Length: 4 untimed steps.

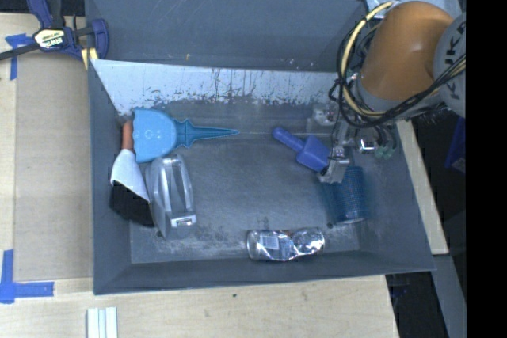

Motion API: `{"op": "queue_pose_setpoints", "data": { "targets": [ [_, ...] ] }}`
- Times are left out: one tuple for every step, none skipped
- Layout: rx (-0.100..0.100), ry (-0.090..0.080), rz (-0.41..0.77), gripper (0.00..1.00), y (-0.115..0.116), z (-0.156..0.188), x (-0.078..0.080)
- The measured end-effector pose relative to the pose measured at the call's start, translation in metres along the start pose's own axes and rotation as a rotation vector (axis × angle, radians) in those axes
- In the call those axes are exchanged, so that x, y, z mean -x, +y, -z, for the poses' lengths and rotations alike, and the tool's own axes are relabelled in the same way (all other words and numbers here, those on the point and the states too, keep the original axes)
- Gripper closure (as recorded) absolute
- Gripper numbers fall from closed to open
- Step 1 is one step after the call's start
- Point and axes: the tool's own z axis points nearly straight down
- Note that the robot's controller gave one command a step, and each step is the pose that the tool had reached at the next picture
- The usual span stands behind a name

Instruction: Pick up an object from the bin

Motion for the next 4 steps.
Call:
{"op": "queue_pose_setpoints", "data": {
  "targets": [
    [-0.001,-0.008,0.003,0.00,0.000,0.004,0.002],
    [0.005,-0.010,-0.118,0.00,-0.027,-0.087,0.009],
    [0.005,-0.017,-0.201,0.00,-0.031,-0.085,0.002],
    [0.004,-0.012,-0.202,0.00,-0.024,-0.086,-0.018]
  ]
}}
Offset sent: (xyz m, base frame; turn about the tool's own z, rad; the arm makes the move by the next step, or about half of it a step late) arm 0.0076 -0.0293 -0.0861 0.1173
